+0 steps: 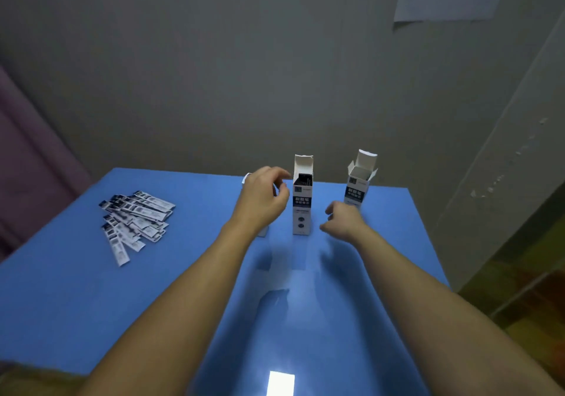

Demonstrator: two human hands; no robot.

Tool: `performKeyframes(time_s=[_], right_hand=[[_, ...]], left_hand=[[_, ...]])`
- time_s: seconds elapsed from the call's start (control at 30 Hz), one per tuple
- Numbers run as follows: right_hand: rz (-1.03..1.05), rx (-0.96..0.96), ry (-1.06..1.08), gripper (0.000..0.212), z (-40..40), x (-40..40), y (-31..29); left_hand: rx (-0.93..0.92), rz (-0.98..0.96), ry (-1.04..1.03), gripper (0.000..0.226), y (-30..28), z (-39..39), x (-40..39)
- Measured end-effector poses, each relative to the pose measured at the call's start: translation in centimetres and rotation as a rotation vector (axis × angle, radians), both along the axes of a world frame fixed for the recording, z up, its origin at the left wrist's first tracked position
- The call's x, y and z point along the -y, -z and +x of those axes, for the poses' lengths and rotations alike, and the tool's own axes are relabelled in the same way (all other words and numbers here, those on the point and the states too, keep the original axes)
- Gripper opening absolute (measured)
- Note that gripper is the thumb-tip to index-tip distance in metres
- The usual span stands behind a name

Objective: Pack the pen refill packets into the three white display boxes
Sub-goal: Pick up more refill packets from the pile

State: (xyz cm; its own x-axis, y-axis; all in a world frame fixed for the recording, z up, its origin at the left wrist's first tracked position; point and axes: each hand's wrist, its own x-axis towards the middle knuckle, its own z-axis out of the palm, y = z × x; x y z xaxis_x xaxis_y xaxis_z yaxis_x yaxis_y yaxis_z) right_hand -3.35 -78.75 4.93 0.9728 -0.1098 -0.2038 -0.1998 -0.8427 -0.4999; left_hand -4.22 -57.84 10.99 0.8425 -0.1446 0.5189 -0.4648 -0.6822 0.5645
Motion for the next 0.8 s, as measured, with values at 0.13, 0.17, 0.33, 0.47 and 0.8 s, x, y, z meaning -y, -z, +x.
performKeyframes(time_s=[0.13, 0.17, 0.33, 0.47, 0.8], right_hand=[[-0.200, -0.022, -0.142, 0.034, -4.6, 0.8, 0.3], [-0.210, -0.016, -0.169, 0.033, -5.5, 0.6, 0.2], [-0.276, 0.011, -0.342, 0.032, -8.1, -2.6, -0.8], [-0.281, 0.028, -0.479, 0.034, -9.4, -7.2, -1.2], [-0.247, 0.123, -0.715, 0.032, -10.8, -22.1, -2.6]], left_hand=[[-0.063, 0.042, -0.313, 0.018, 0.4, -4.0, -2.8], [-0.087, 0.075, -0.364, 0.019, 0.7, -5.1, -3.6], [-0.272, 0.296, -0.483, 0.032, 2.0, -10.9, -7.8], [-0.425, 0.305, -0.554, 0.046, 3.1, -14.9, -11.7], [-0.547, 0.337, -0.709, 0.038, 4.3, -20.7, -23.1]])
